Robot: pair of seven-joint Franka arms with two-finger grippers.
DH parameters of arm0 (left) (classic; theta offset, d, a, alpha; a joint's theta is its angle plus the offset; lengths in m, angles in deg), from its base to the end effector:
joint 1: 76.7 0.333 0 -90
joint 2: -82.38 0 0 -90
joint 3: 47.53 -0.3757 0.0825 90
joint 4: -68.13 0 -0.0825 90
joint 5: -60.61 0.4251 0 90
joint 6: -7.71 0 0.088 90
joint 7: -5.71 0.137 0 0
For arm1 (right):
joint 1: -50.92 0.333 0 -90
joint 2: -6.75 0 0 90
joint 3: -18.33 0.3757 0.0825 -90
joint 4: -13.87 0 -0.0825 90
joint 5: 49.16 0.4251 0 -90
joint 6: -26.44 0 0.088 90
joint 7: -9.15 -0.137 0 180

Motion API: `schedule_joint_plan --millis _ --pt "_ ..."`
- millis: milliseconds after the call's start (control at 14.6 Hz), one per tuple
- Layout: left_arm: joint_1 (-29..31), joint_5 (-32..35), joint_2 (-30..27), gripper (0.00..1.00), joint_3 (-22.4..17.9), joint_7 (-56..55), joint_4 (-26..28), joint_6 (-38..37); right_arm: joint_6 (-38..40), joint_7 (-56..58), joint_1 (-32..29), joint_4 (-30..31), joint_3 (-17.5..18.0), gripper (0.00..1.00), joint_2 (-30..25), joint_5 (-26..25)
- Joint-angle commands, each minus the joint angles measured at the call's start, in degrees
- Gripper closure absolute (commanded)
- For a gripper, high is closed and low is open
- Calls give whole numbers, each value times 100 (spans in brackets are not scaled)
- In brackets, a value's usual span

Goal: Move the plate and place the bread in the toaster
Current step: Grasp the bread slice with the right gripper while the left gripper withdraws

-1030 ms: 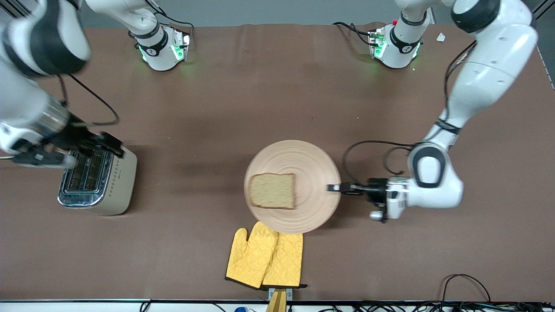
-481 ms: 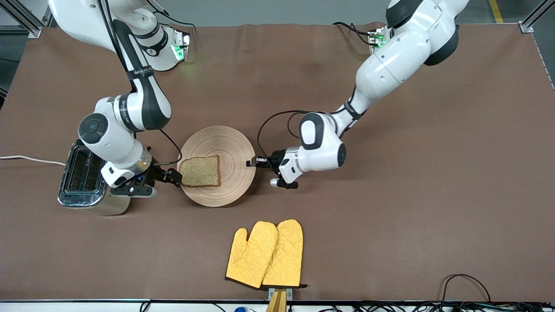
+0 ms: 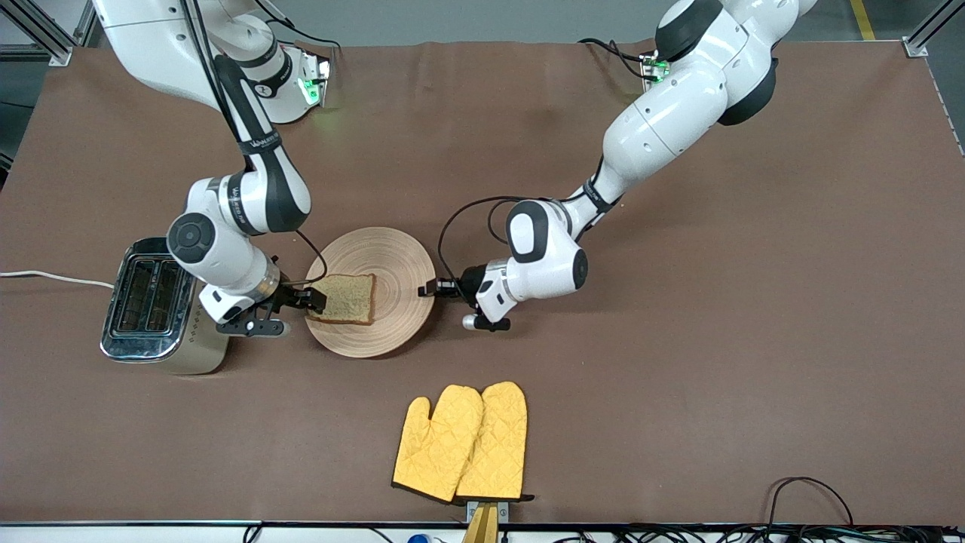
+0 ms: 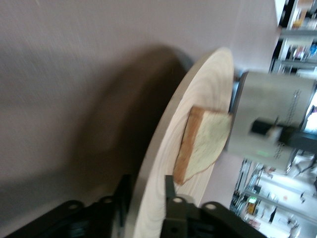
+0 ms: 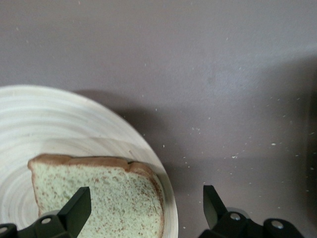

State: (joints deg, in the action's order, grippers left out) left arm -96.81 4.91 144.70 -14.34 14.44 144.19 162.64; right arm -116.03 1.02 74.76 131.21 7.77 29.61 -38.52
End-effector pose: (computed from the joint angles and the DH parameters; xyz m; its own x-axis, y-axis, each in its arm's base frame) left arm 0.6270 -0.5802 0.1411 0.9817 0.0750 -0.1750 0.1880 -0.5263 0.8293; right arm 0.6329 0.1550 0.2441 0.9984 -0.0399 0.0398 -0.0377 -0.9978 -0.0550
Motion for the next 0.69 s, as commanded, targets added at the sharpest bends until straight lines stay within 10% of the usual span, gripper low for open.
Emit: schedule_joint_plan --millis 0,618 --pt "470 233 -351 0 3 -345 5 -540 -360 92 306 474 -42 7 -256 149" --pt "3141 2903 -1003 0 82 -627 -405 -4634 -606 286 87 904 -34 37 -335 158"
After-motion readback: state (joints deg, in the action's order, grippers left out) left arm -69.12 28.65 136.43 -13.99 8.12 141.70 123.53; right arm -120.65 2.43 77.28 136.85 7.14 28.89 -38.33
